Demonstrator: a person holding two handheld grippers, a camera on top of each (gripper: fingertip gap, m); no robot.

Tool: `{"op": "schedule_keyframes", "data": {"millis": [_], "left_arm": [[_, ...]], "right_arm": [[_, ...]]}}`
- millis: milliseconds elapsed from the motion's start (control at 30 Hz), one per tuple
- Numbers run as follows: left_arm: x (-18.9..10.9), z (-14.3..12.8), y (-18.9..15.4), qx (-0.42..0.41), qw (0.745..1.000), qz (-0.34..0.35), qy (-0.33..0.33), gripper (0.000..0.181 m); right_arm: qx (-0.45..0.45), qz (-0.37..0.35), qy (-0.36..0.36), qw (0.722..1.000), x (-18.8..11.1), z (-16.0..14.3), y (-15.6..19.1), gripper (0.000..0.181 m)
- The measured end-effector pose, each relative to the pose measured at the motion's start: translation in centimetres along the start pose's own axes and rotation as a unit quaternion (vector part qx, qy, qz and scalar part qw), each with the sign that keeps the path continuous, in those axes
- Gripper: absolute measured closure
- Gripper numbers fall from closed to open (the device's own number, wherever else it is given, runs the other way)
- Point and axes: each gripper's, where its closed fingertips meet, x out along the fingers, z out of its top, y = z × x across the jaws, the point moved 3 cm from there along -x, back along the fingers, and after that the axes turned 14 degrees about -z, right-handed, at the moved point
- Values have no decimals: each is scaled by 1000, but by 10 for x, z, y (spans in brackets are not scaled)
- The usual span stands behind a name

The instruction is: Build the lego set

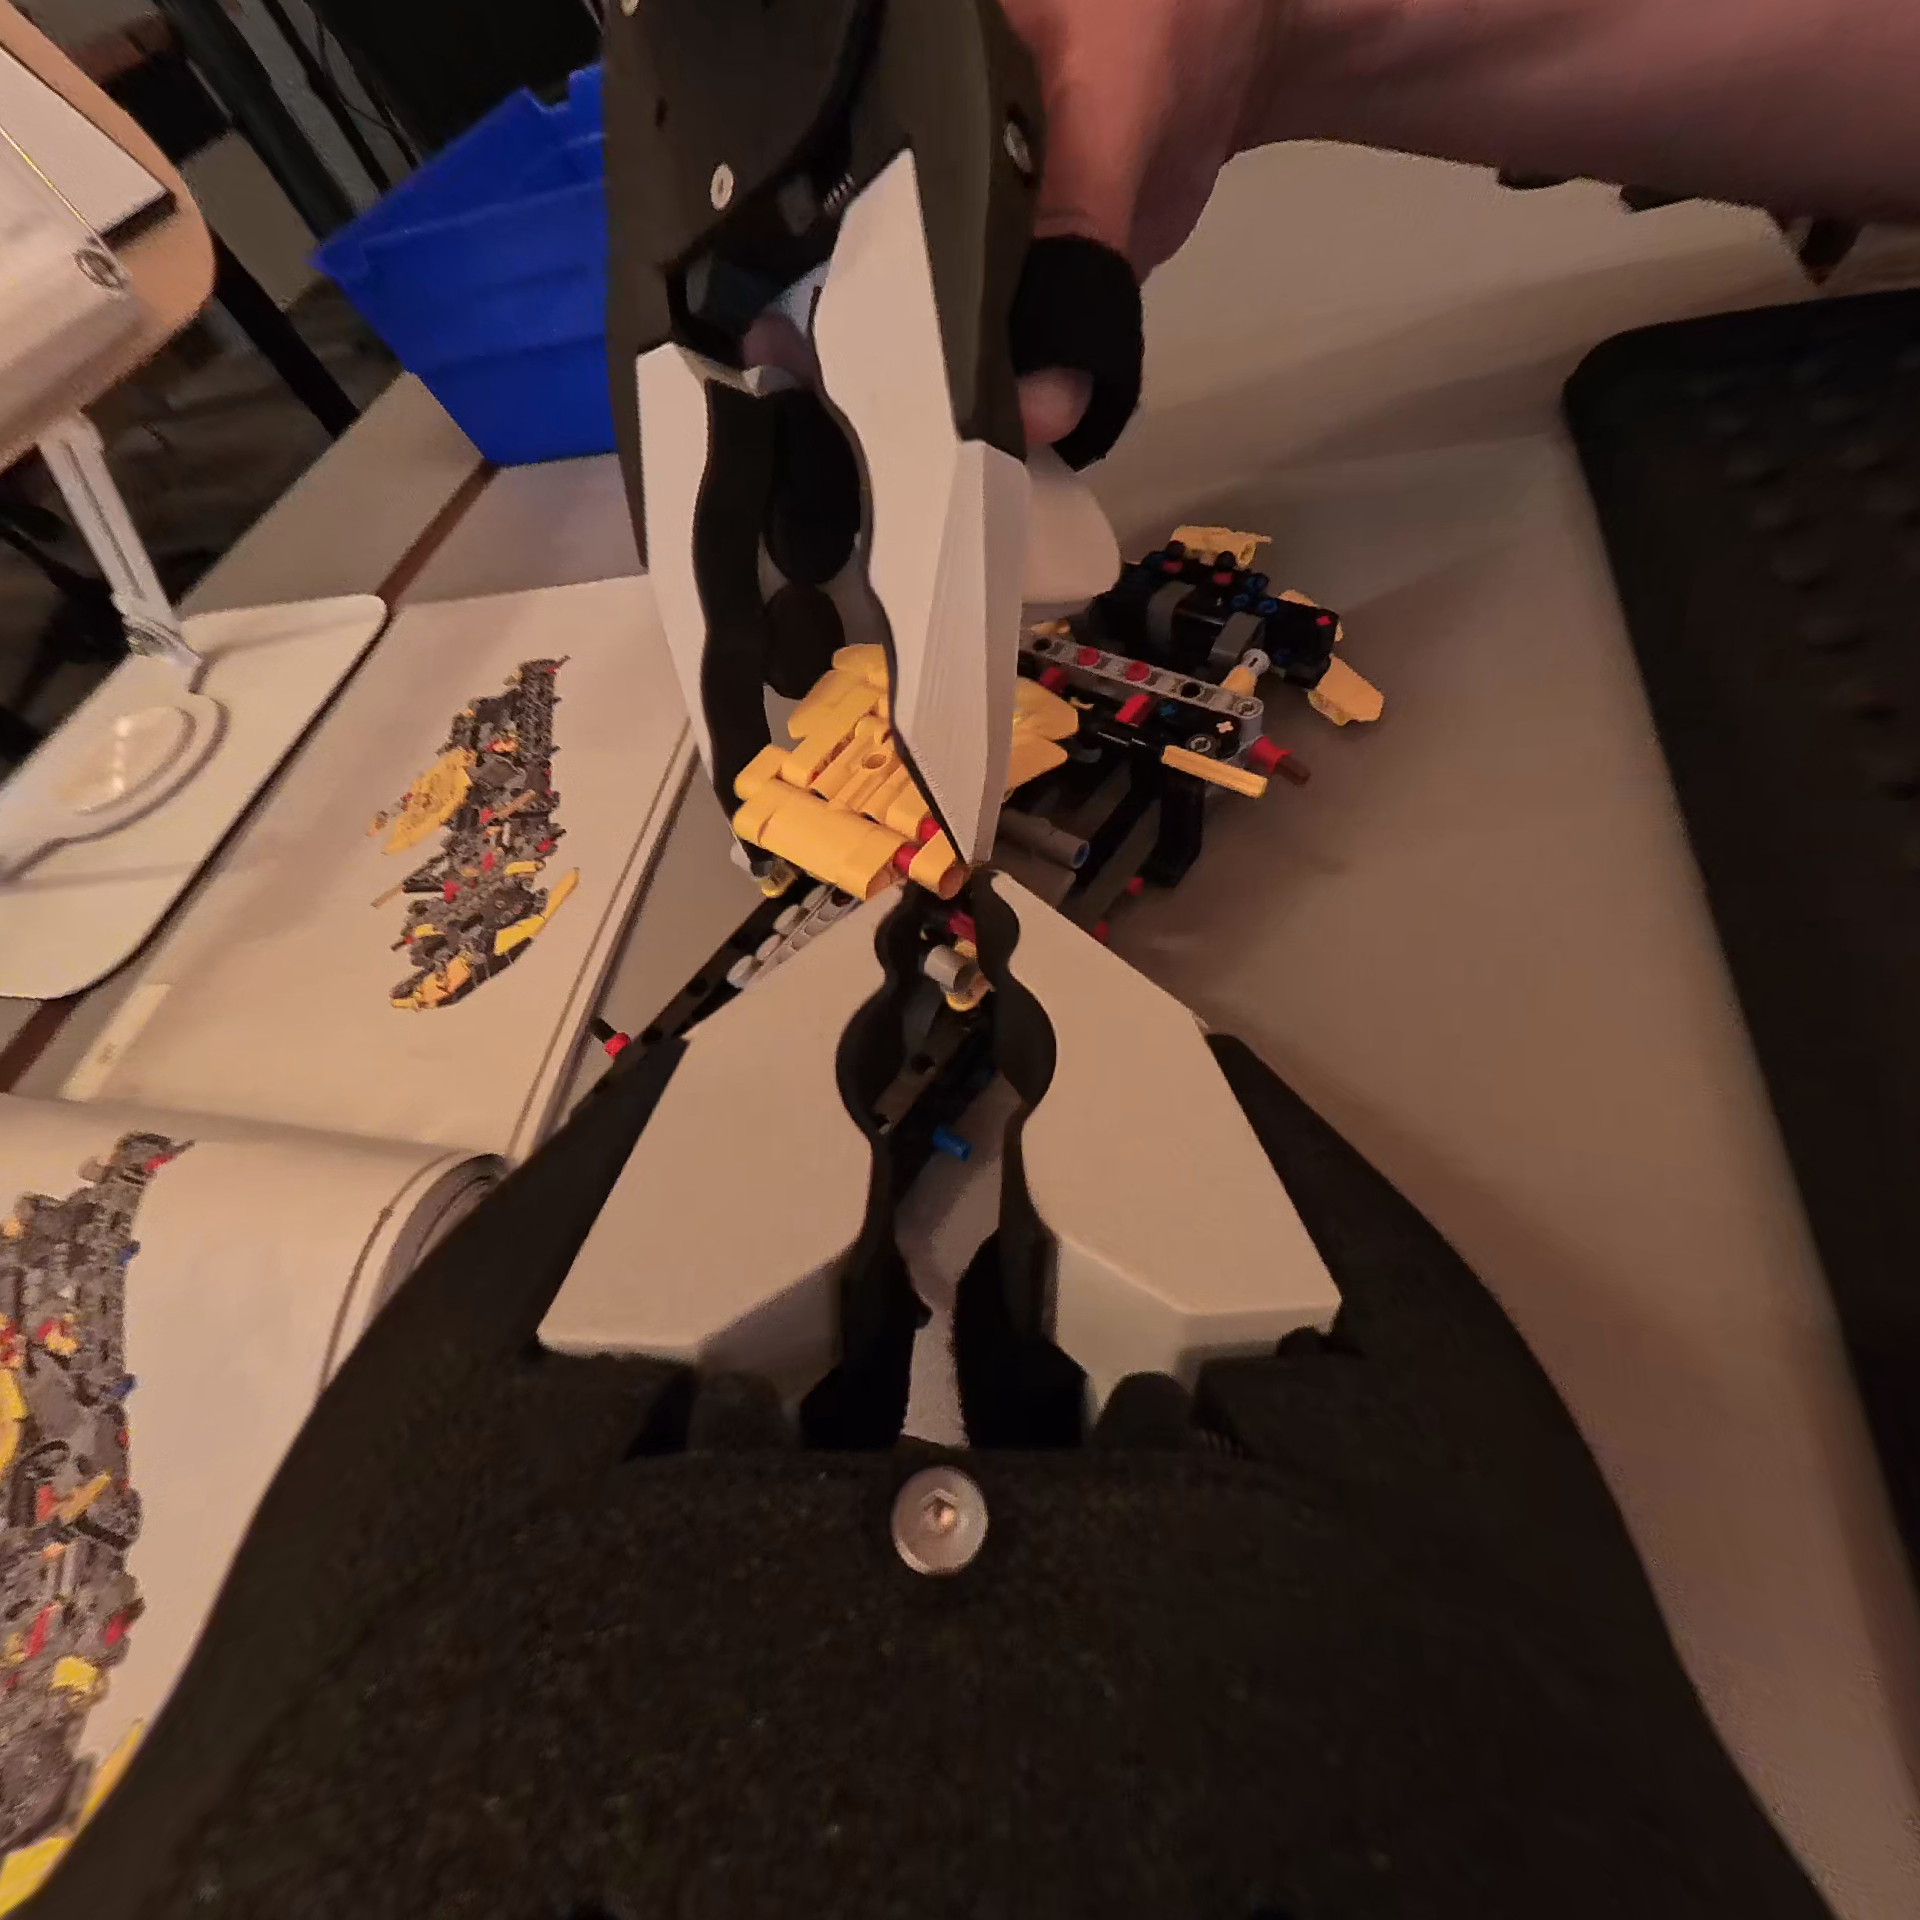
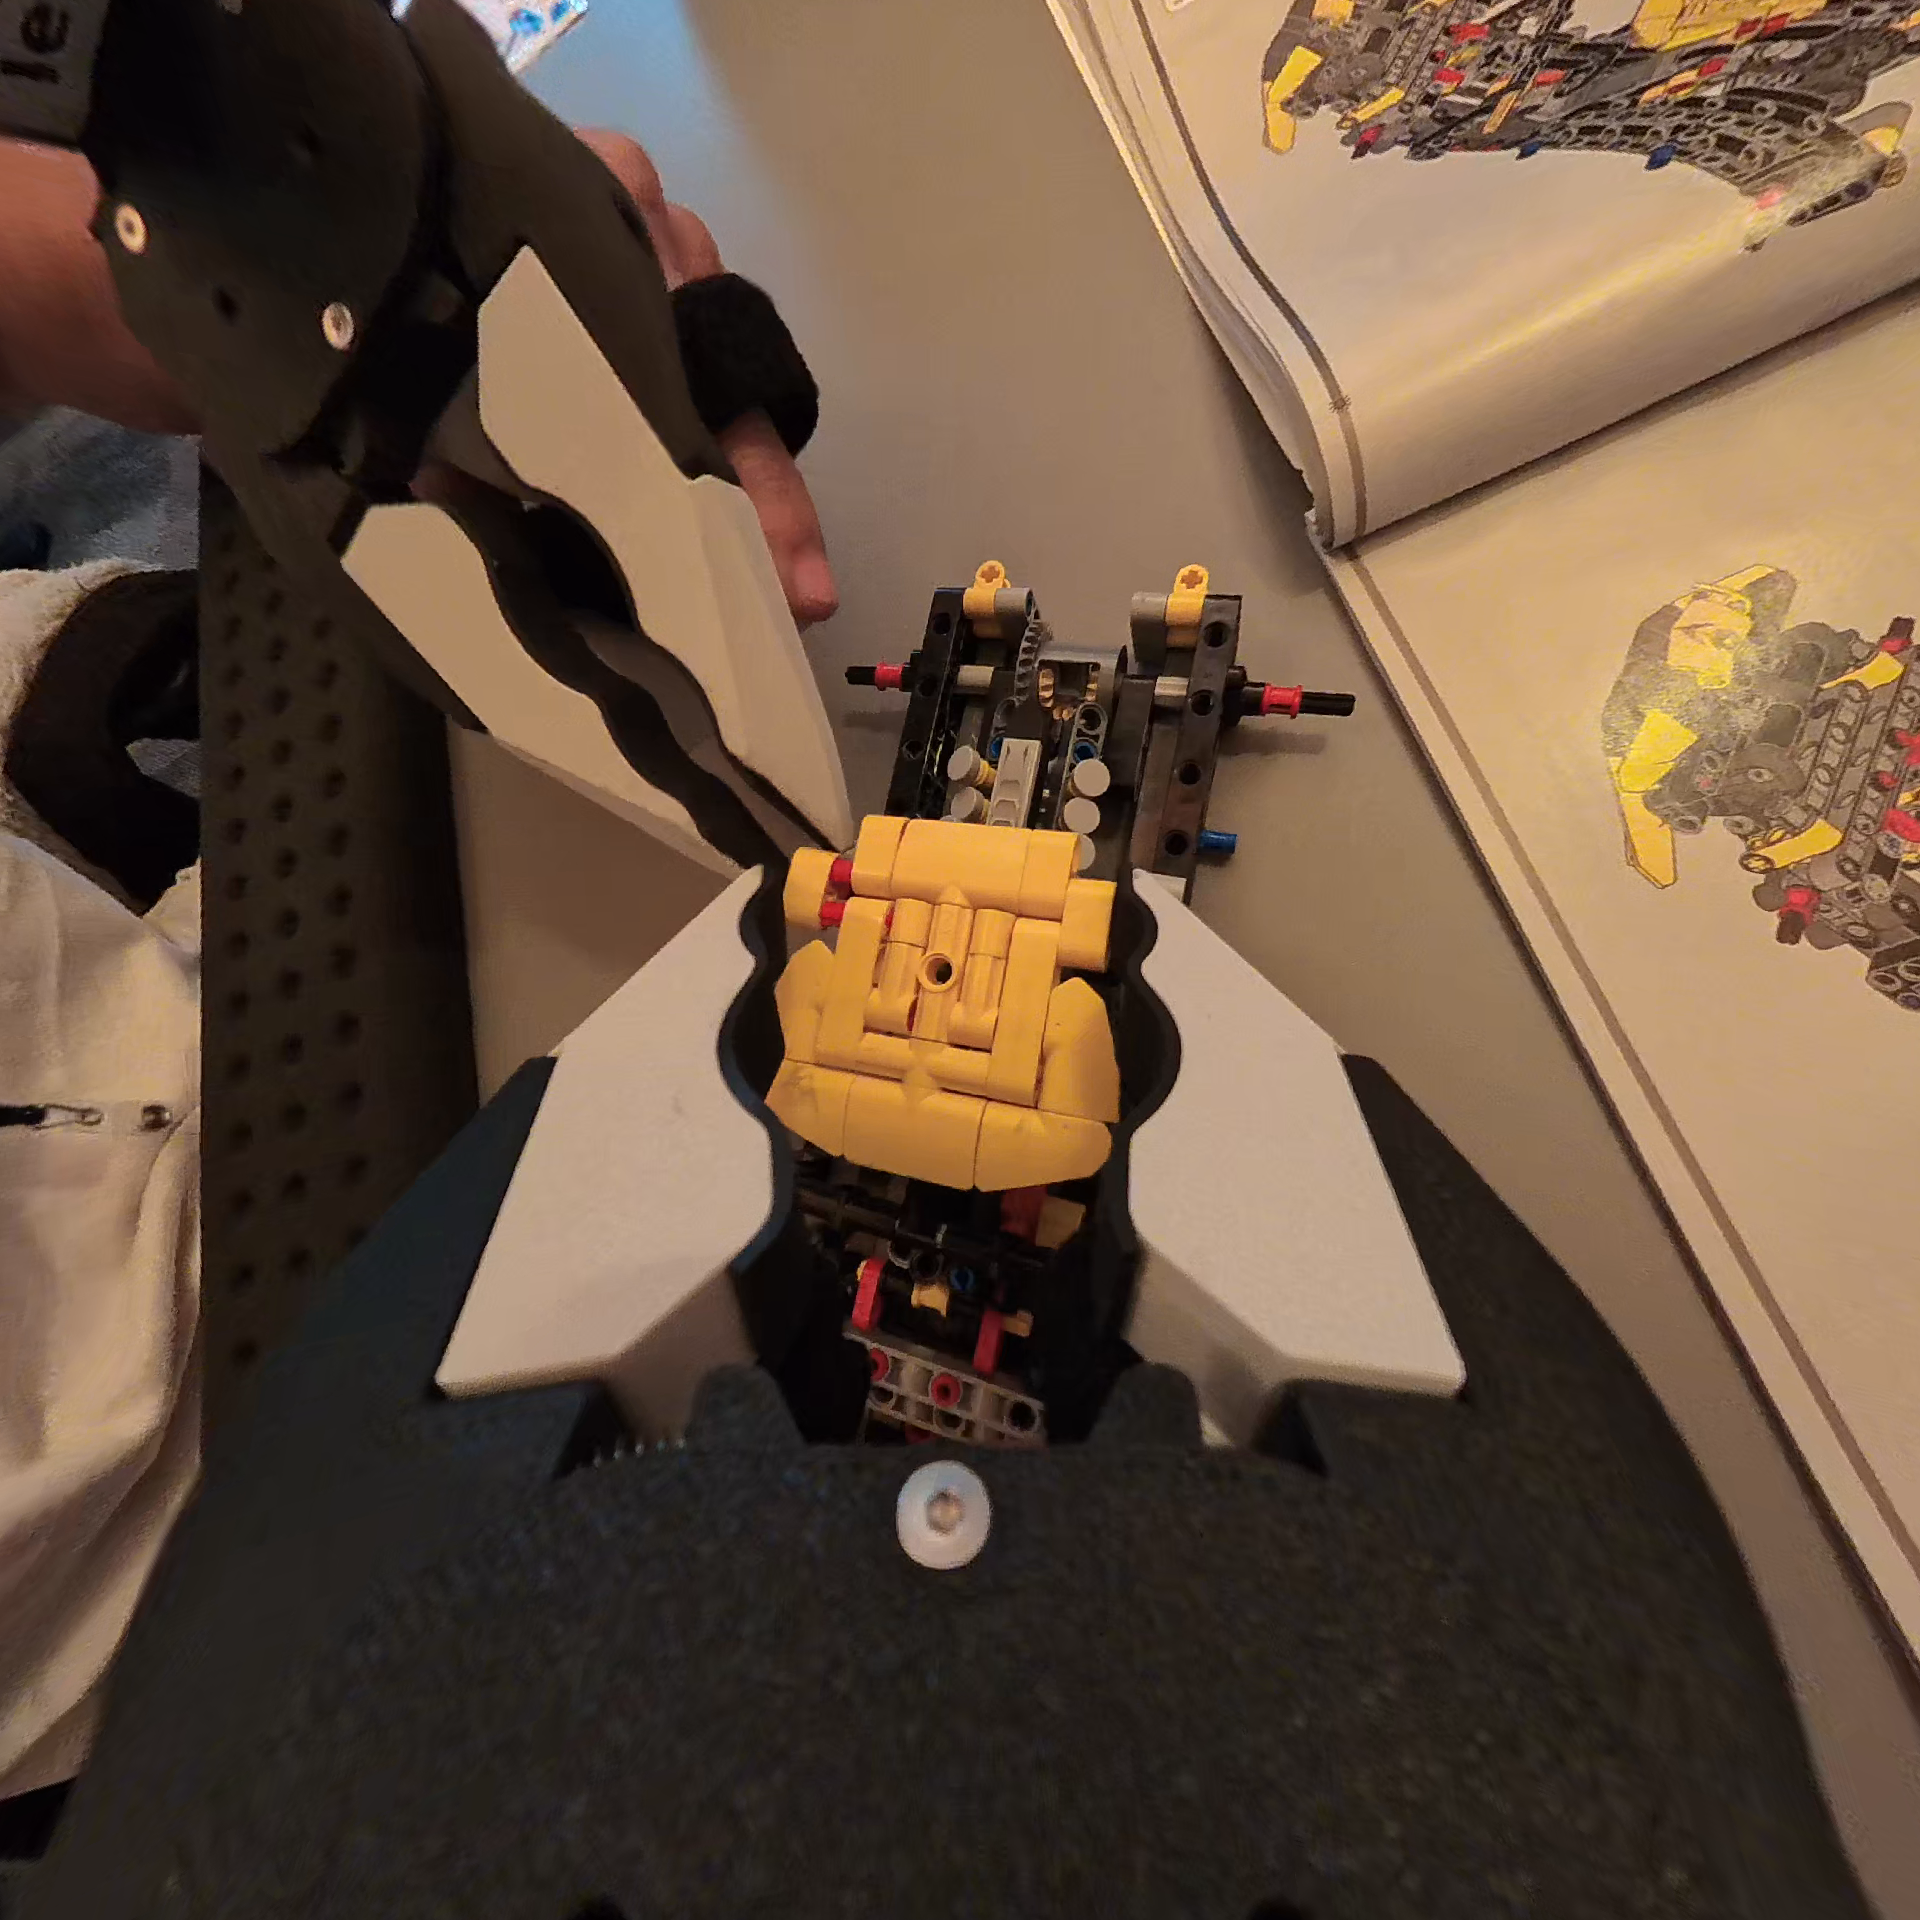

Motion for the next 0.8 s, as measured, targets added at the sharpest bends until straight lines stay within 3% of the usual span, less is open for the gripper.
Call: {"op": "schedule_keyframes", "data": {"millis": [200, 367, 533, 700, 800], "left_arm": [[1, 0, -2, 28, 999, 24, 10, 173], [0, -2, -3, 25, 999, 17, 10, 173], [1, -5, -2, 13, 1000, 12, 9, 175], [2, -1, 2, 14, 1000, 21, 2, 175], [3, 0, 3, 4, 1000, 14, -5, 175]], "right_arm": [[-6, 20, -2, 1000, -2, 0, 4, 111], [-44, -27, 19, 999, -1, -1, 4, 116], [-62, -44, 43, 996, -4, -1, 9, 108], [6, 18, 40, 999, -4, 1, -2, 112], [70, 98, 31, 992, -8, 5, -4, 107]]}}
